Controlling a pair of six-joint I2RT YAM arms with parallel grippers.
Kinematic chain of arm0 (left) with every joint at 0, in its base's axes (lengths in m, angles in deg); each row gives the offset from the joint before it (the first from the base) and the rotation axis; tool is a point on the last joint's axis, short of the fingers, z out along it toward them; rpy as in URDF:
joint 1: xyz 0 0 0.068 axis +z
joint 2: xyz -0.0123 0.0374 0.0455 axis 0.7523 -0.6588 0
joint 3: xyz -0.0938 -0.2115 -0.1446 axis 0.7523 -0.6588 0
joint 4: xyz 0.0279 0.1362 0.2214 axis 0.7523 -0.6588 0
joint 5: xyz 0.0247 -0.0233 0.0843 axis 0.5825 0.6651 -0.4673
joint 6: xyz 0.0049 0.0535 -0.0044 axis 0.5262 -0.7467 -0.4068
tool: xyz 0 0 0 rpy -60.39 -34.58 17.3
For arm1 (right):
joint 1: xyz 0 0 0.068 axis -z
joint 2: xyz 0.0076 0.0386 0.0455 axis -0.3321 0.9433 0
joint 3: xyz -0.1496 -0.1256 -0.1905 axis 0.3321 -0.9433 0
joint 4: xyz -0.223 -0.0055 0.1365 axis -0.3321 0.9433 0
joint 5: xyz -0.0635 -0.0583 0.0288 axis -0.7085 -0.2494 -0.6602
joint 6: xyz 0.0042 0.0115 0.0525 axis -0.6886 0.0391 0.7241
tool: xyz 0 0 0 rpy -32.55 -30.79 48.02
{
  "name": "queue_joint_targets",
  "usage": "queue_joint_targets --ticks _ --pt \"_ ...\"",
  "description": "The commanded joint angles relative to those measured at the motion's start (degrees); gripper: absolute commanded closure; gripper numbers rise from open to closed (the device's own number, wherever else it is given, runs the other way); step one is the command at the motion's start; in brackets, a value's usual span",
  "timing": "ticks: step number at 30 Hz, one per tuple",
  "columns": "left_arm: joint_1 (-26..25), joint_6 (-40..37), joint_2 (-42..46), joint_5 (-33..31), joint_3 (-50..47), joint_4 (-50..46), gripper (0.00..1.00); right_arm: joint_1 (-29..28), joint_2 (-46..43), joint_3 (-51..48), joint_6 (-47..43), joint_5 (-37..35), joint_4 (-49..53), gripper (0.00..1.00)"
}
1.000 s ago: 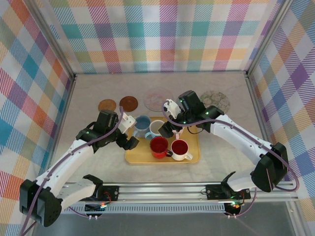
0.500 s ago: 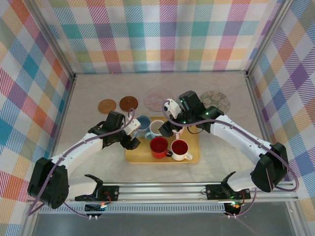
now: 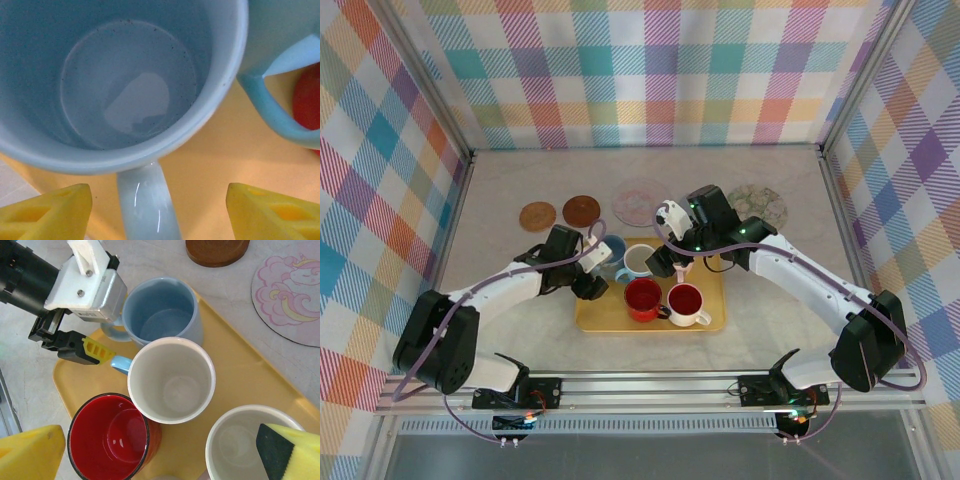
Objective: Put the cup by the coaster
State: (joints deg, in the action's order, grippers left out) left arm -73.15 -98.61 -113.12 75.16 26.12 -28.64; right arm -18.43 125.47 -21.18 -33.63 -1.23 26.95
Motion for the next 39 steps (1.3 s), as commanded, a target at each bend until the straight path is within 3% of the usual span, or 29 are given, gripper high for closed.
queue_joint_targets --ticks 1,17,39 --pt "-0.4 -2.0 -1.5 0.7 0.6 2.3 0.30 0.5 -1.3 -0.8 0.1 1.6 -1.4 0.01" --pt "-0.3 -1.9 -5.7 2.4 2.6 4.8 0.41 0.7 -1.2 -2.1 -0.8 2.8 -2.6 0.01" --pt "-0.2 -1.6 -7.1 1.4 5.2 3.7 0.70 1.2 -0.8 -2.8 -0.9 2.9 -3.7 0.01"
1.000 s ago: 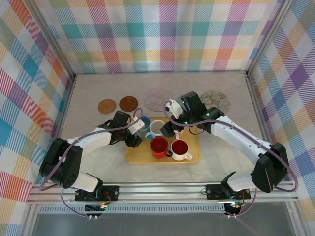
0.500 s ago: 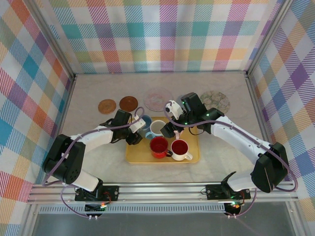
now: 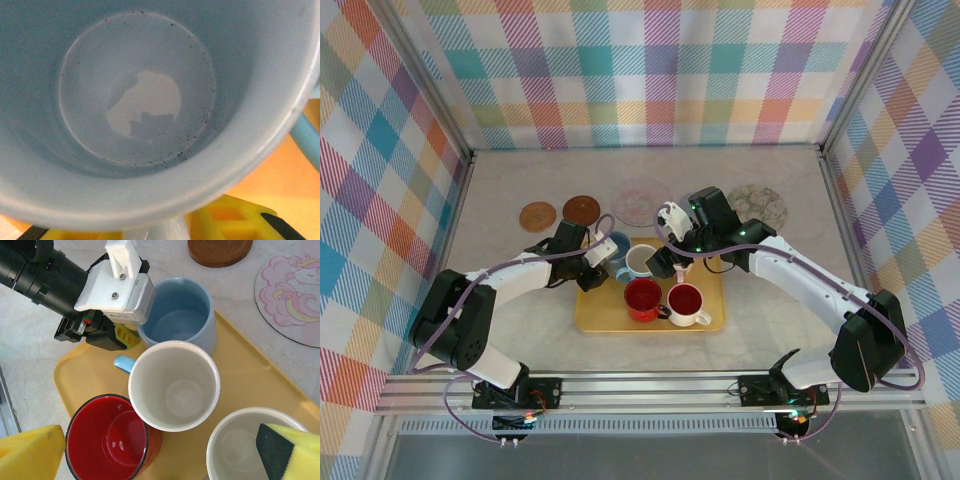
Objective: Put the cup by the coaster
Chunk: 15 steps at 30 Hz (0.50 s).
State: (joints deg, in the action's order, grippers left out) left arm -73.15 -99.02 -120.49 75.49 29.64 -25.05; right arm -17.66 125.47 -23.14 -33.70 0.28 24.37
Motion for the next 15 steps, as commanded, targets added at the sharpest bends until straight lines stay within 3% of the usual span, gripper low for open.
queue_joint_targets --ticks 1,10,14,15 --pt "-0.3 -1.2 0.4 1.1 1.8 -0.1 0.72 0.3 -0.8 -0.8 -0.8 1.4 -1.0 0.01" --pt "-0.2 -1.1 0.2 1.3 1.5 -0.4 0.91 0.5 -0.6 -0.6 -0.8 1.2 -0.9 0.01" --pt "-0.2 -0.8 0.4 0.9 1.2 -0.2 0.92 0.4 -0.6 -0.5 -0.8 1.2 -1.1 0.01" --pt "-0.2 -0.4 0.4 0.6 1.3 -0.3 0.96 0.4 -0.5 -0.5 -0.8 1.2 -1.1 0.01"
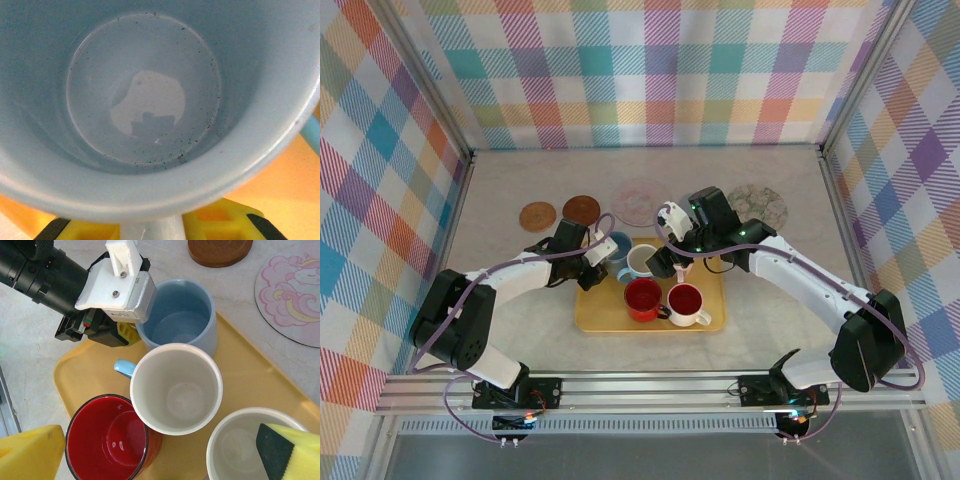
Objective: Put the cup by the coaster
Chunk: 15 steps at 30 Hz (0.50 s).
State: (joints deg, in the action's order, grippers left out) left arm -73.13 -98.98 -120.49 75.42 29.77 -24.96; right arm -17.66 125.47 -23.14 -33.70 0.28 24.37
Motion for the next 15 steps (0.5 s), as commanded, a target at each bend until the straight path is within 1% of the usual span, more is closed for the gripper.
queue_joint_targets --ticks 1,4,9,15 --pt "-0.3 -0.1 0.5 0.3 1.4 -0.5 1.00 0.5 -0.5 -0.5 -0.8 1.2 -1.1 0.01" --pt "-0.3 0.9 1.5 -0.9 1.3 -0.2 1.00 0.4 -0.6 -0.6 -0.6 1.1 -1.0 0.01" --pt "-0.3 2.5 3.9 -3.3 -1.1 3.4 1.00 0.4 -0.5 -0.8 -0.5 1.2 -1.1 0.01" --pt "-0.2 5.9 5.8 -6.6 -2.5 5.8 1.00 0.4 -0.5 -0.7 -0.7 1.1 -1.2 0.01"
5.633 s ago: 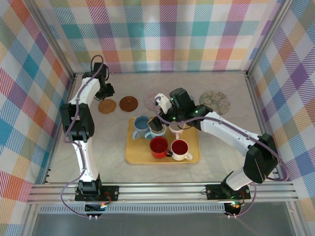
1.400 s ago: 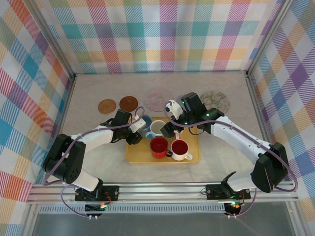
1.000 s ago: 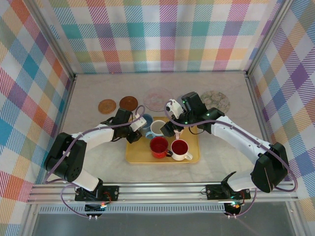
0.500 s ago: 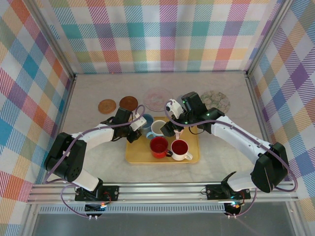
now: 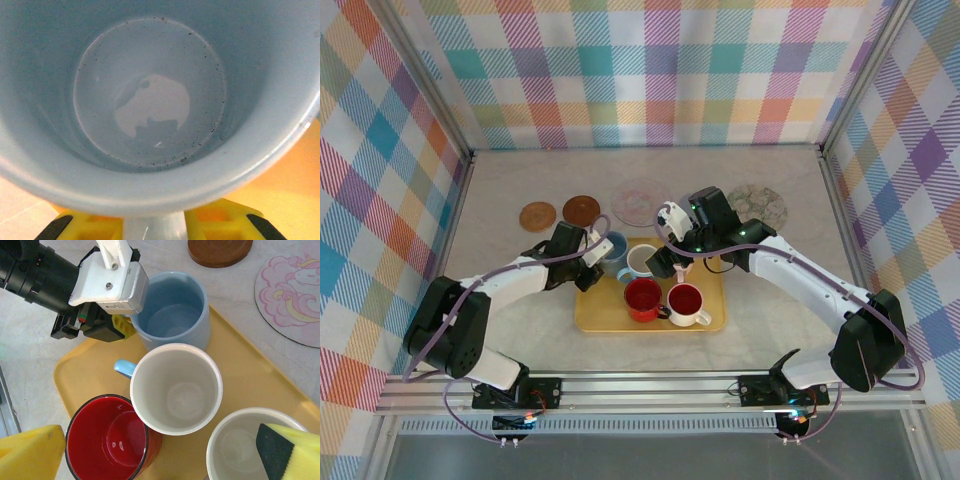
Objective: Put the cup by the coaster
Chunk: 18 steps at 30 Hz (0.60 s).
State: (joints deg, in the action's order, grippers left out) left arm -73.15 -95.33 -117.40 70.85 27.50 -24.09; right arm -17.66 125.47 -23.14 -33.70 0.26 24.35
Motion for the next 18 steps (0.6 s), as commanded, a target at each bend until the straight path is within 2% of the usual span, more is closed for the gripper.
queue_joint_targets --ticks 1,18 --pt "-0.1 2.7 2.9 -2.2 -0.4 5.1 1.00 0.4 -0.5 -0.7 -0.7 1.2 -1.3 0.01" --pt "0.0 6.2 8.6 -4.7 2.6 6.3 1.00 0.4 -1.2 -1.4 -0.1 1.8 -2.1 0.01"
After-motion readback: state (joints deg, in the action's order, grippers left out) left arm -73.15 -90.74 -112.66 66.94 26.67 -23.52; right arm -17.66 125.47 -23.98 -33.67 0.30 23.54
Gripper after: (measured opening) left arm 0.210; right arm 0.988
